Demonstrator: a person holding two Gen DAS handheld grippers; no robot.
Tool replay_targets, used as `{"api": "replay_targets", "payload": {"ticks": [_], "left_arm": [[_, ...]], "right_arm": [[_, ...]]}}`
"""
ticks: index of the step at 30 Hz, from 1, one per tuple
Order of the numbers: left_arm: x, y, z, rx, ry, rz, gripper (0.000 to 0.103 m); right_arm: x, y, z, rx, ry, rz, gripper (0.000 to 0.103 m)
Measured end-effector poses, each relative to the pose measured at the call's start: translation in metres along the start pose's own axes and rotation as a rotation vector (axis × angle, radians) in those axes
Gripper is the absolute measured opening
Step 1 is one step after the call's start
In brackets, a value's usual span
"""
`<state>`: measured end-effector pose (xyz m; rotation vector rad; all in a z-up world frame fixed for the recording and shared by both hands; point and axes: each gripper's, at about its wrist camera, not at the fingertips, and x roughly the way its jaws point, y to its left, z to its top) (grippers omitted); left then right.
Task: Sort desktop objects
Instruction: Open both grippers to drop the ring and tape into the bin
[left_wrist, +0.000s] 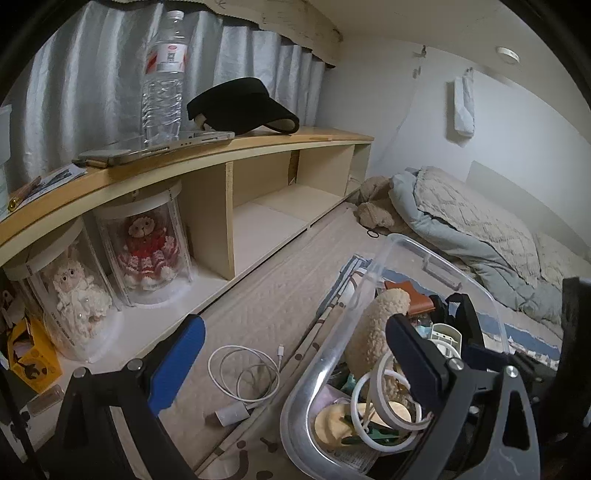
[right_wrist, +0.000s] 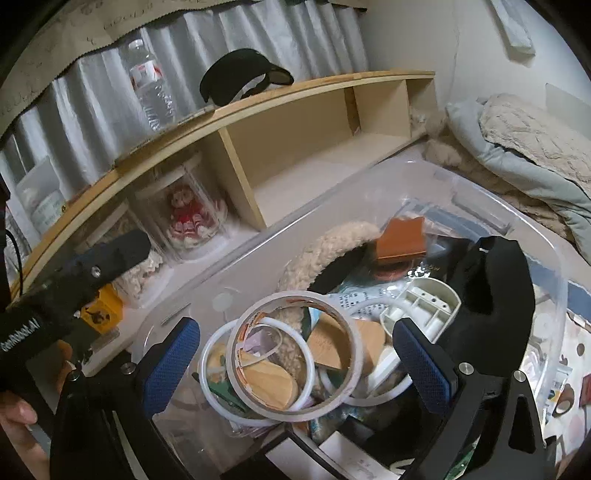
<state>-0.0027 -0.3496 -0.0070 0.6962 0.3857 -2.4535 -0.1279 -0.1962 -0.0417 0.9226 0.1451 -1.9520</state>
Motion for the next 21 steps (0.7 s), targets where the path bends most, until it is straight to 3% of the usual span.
{"api": "replay_targets", "payload": {"ticks": [10,21], "left_arm": [[-0.004,-0.018,-0.003,0.058,-0.004,-0.013,0.099],[-0.007,-0.035,-0.006,0.091,-0.009,-0.038,0.099]], "right_arm": [[-0.026,-0.016,-0.002,-0.014,-0.062,-0.026,0.103],[-0.066,-0.032,-0.011,-0.068,-0.121,-0.12,0.103]]}}
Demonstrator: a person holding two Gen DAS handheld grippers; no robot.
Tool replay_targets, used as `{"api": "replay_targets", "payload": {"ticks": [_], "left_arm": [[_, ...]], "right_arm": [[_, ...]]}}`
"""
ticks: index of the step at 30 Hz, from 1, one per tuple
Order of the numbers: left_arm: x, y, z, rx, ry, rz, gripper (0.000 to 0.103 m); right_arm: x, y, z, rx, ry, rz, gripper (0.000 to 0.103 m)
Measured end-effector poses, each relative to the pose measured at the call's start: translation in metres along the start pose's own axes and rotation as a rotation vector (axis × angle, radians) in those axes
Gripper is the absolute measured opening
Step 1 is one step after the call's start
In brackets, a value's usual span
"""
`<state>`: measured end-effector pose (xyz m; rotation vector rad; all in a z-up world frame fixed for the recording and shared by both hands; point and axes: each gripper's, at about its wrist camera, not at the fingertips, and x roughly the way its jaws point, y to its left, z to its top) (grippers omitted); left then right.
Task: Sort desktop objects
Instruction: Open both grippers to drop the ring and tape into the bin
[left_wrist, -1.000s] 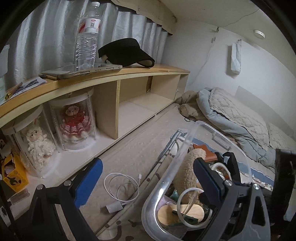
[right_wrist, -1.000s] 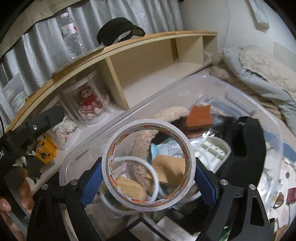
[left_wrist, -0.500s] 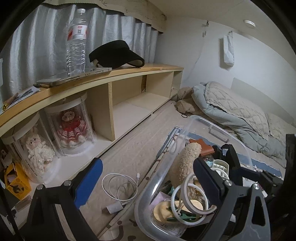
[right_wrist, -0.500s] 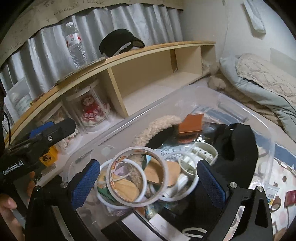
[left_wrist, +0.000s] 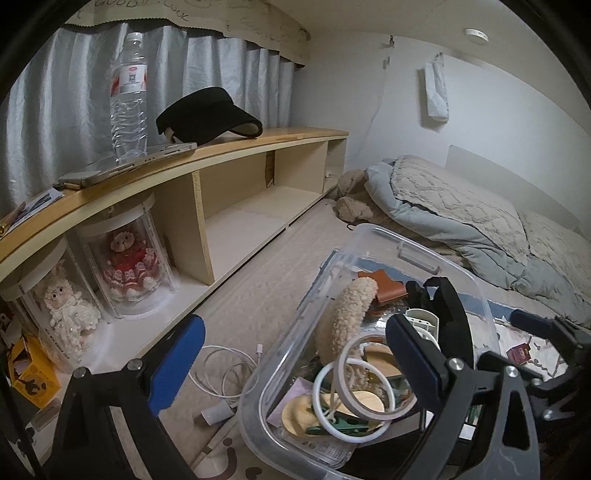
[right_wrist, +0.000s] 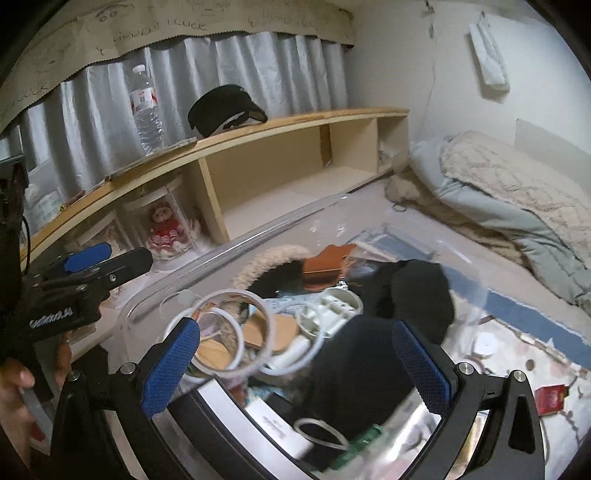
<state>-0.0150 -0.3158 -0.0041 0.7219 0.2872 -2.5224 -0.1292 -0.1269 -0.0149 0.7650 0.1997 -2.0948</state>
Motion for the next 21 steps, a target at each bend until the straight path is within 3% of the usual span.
{"api": "replay_targets", "payload": {"ticks": [9,21], "left_arm": [[-0.01,-0.019,0.0,0.01,-0.029,-0.05,0.099],[-0.019,-0.058,-0.007,0.086,-0.037,-0.128,0.099]], "right_arm": [[-0.045,-0.032,-0.016,0.018,-0.065,-0.074,0.103],[-0.111,-0.086,-0.053,0.057,-0.081,-0.198,0.103]]}}
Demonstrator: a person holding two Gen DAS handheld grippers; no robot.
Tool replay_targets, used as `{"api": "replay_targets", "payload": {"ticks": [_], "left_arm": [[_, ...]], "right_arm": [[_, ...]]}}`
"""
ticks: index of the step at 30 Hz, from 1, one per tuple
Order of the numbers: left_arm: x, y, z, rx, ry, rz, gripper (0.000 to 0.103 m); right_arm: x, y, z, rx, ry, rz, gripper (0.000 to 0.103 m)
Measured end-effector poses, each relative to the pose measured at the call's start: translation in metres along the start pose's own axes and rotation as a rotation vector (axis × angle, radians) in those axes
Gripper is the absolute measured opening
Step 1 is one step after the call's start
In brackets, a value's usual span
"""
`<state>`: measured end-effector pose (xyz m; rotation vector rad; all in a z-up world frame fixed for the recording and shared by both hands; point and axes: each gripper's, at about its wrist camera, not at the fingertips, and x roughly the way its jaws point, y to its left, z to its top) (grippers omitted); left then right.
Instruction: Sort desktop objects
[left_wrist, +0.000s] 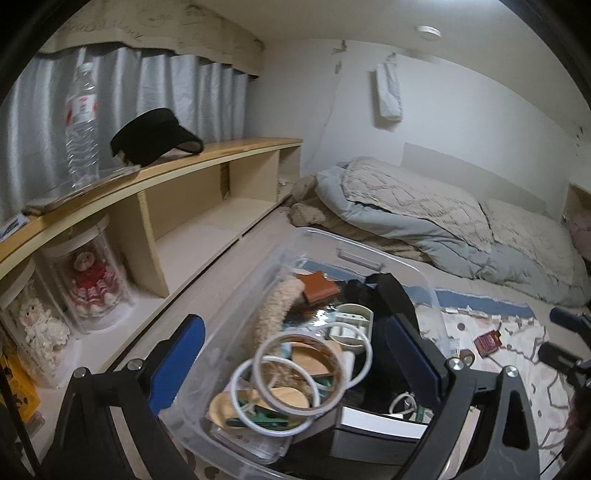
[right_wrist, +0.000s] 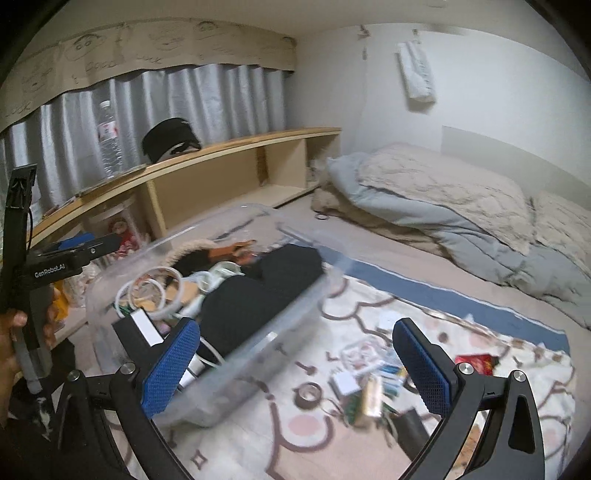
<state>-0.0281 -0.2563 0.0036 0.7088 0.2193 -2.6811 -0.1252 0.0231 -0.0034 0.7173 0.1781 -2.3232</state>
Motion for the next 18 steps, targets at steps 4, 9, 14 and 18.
{"api": "replay_targets", "payload": {"ticks": [4,9,14,18], "left_arm": [[0.001,-0.017,-0.004,0.032,0.001,-0.022,0.099],[0.001,-0.042,-0.008,0.072,-0.001,-0.057,0.099],[0.001,-0.067,-0.011,0.095,0.0,-0.109,0.099],[0.001,-0.088,-0.015,0.103,0.002,-0.151,0.099]], "right_arm": [[-0.015,-0.022,-0.012,0.024,-0.006,-0.038,0.103],[-0.034,-0.048,-0.029,0.046,-0.025,-0.107,0.103],[-0.046,-0.068,-0.045,0.056,-0.031,-0.154,0.103],[-0.053,-0.082,-0.054,0.056,-0.046,-0.193,0.103]]}}
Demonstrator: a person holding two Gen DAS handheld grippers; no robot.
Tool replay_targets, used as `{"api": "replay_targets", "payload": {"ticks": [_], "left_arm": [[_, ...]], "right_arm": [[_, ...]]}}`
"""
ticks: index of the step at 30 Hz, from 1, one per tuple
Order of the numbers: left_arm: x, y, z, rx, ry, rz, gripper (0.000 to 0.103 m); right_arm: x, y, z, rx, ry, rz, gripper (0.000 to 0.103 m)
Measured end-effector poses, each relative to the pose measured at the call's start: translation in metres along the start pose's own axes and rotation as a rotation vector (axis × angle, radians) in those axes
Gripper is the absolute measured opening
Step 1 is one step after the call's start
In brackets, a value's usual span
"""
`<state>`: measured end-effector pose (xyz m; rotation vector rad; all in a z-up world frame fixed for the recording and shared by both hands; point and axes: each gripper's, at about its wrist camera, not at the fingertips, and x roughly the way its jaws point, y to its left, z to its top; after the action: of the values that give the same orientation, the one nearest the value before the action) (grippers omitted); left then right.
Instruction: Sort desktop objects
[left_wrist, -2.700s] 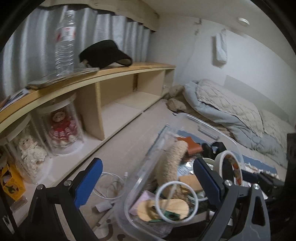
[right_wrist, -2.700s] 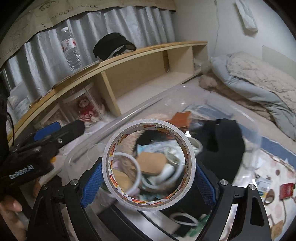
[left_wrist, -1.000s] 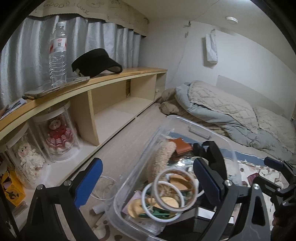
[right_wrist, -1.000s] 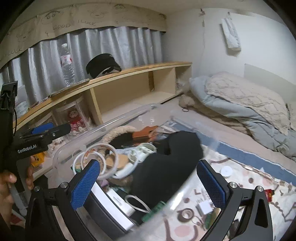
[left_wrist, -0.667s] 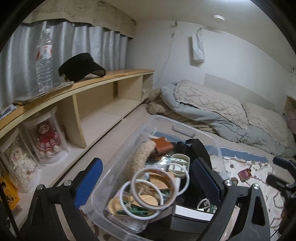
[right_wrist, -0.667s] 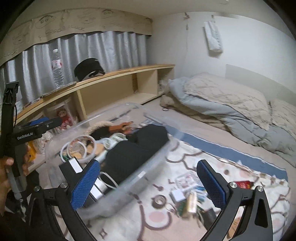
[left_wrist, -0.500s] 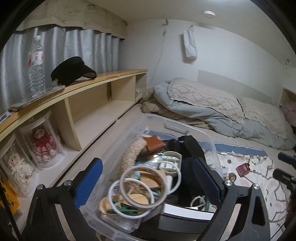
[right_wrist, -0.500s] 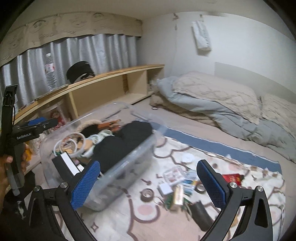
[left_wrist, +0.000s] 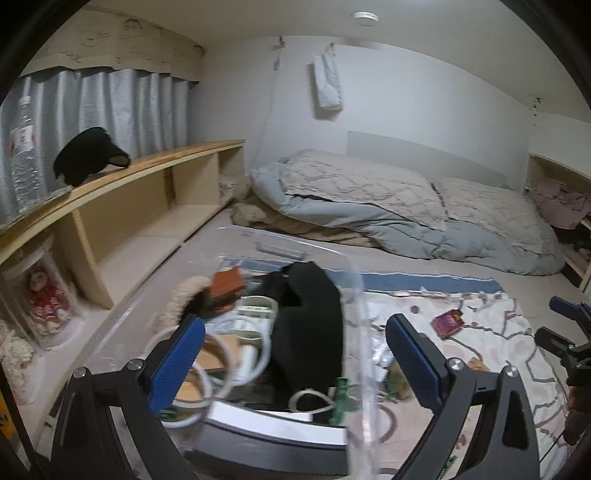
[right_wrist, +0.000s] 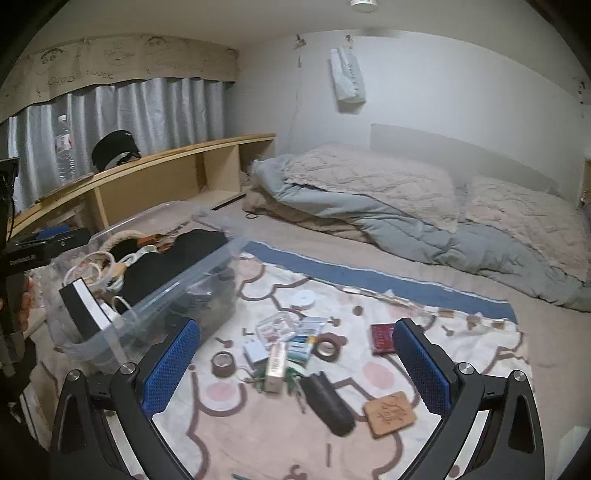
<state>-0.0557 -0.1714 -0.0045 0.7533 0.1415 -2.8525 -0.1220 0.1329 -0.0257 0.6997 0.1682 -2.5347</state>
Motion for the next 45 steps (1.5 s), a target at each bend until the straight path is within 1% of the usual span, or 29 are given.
{"api": "replay_targets", "payload": {"ticks": [4,7,16,21,26,30,34,40,45], "left_arm": [[0.001,-0.021,-0.001,0.018,-0.01,-0.036,0.099],[0.002,-0.037,-0.002,0.024,-0.021,-0.078,0.099],[0.007,-0.079,-0.011,0.069,-0.016,-0.165,0.099],[0.01,-0.097,-0.012,0.104,-0.021,-0.185,0.099],[0.013,-0.107,-0.011,0.102,-0.028,-0.202,0.099],[0.018,-0.117,-0.016,0.126,-0.019,-0.201,0.099],[0.022,-0.13,-0.025,0.164,0.002,-0.225,0.099],[0.027,-0.161,-0.053,0.288,0.058,-0.311,0.099],[0.027,-0.179,-0.083,0.371,0.111,-0.381,0.099]], "right_arm": [[-0.004,-0.012,-0.007,0.009,-0.008,-0.025,0.103],[-0.007,-0.02,-0.012,0.005,-0.012,-0.045,0.103],[-0.014,-0.039,-0.021,0.009,-0.019,-0.082,0.103],[-0.016,-0.045,-0.023,0.011,-0.027,-0.101,0.103],[-0.013,-0.053,-0.025,0.022,-0.018,-0.113,0.103],[-0.008,-0.061,-0.03,0.022,0.005,-0.139,0.103],[-0.005,-0.07,-0.036,0.04,0.031,-0.16,0.103],[0.001,-0.086,-0.047,0.062,0.075,-0.209,0.103],[0.02,-0.105,-0.061,0.12,0.16,-0.211,0.103]]}}
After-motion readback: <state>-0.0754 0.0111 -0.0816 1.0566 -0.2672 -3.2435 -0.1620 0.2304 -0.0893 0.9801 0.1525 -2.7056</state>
